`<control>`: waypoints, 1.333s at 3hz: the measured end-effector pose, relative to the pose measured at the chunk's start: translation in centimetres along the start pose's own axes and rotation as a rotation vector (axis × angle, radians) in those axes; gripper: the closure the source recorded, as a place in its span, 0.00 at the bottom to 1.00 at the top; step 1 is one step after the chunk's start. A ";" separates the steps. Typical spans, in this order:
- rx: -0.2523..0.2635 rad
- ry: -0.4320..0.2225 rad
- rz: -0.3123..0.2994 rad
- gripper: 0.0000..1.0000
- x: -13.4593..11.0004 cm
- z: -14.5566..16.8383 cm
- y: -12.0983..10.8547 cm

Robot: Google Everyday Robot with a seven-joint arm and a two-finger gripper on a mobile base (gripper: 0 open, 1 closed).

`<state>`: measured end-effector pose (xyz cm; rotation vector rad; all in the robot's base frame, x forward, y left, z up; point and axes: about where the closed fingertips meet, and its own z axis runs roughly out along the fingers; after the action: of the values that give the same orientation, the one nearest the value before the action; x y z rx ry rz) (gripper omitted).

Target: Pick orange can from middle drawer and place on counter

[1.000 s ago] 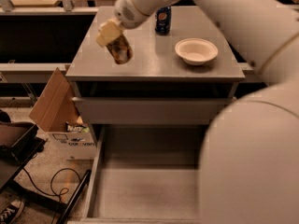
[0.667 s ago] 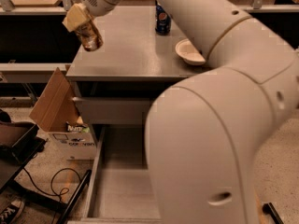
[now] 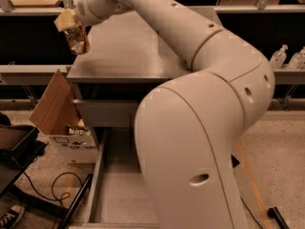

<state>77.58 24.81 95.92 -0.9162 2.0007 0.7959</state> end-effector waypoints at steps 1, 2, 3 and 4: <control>-0.006 -0.099 0.065 1.00 3.2 1.0 -3.5; 0.000 -0.164 0.058 0.82 5.9 0.1 -6.2; 0.000 -0.164 0.059 0.59 5.2 -0.3 -6.1; 0.000 -0.164 0.059 0.36 5.2 -0.3 -6.0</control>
Offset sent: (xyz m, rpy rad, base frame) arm 0.0289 -0.1219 -0.1101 0.2080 -0.2471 -0.0198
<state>80.11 19.61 90.43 -0.7694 1.8910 0.8746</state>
